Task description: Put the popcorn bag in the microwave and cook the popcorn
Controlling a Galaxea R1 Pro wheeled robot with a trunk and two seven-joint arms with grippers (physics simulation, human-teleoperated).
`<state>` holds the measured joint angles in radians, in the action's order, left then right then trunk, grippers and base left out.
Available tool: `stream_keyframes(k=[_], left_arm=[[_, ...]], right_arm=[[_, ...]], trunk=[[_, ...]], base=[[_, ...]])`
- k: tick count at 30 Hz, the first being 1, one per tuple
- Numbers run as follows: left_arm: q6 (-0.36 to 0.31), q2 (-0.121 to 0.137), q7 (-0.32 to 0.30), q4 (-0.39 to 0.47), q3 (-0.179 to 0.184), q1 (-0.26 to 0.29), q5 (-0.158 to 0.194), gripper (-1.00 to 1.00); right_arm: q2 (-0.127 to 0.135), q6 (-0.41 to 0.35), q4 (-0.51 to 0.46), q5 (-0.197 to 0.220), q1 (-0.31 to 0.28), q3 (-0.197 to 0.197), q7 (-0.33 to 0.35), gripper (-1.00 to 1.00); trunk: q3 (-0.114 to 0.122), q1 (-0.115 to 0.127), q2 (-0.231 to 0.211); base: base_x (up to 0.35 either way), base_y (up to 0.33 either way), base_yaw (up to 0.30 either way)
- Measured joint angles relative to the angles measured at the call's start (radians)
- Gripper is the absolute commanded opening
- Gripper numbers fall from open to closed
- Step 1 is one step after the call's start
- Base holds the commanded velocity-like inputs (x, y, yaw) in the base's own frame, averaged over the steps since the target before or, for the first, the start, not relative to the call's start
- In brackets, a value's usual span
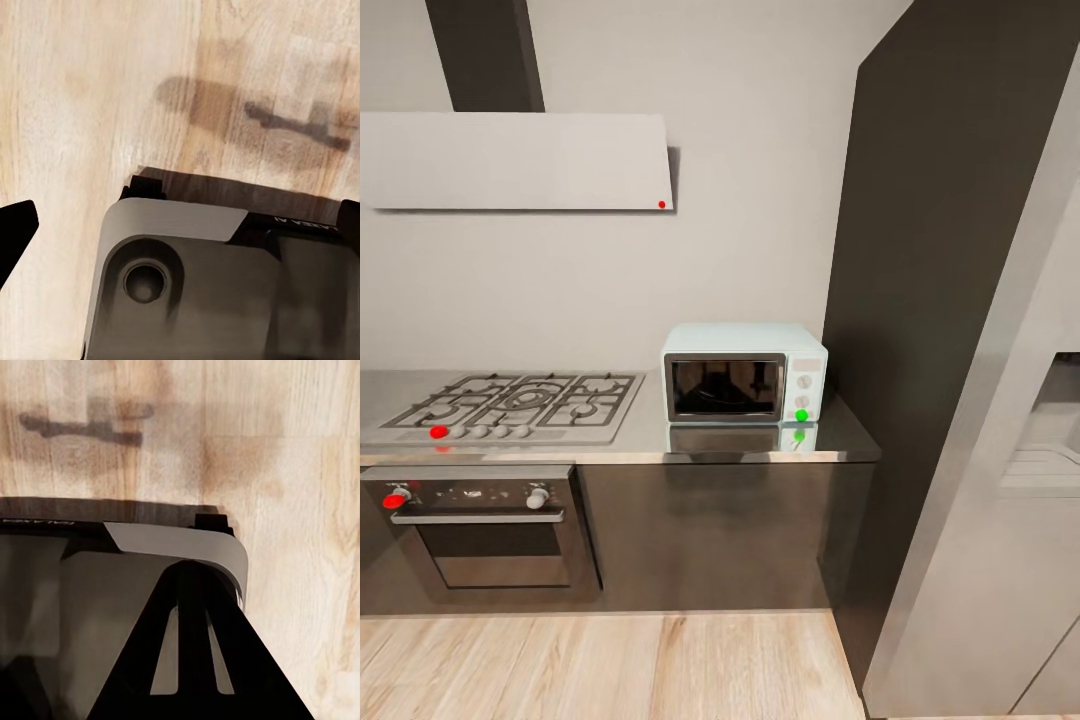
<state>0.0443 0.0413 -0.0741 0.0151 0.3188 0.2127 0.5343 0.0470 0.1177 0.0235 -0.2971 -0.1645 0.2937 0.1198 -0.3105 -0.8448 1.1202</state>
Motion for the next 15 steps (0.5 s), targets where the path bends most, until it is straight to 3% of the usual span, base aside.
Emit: stream_keyframes(k=[15], left_arm=[[0.000,0.000,0.000,0.000,0.000,0.000,0.000,1.00]], right_arm=[[0.000,0.000,0.000,0.000,0.000,0.000,0.000,-1.00]], trunk=[[0.000,0.000,0.000]], base=[[0.000,0.000,0.000]])
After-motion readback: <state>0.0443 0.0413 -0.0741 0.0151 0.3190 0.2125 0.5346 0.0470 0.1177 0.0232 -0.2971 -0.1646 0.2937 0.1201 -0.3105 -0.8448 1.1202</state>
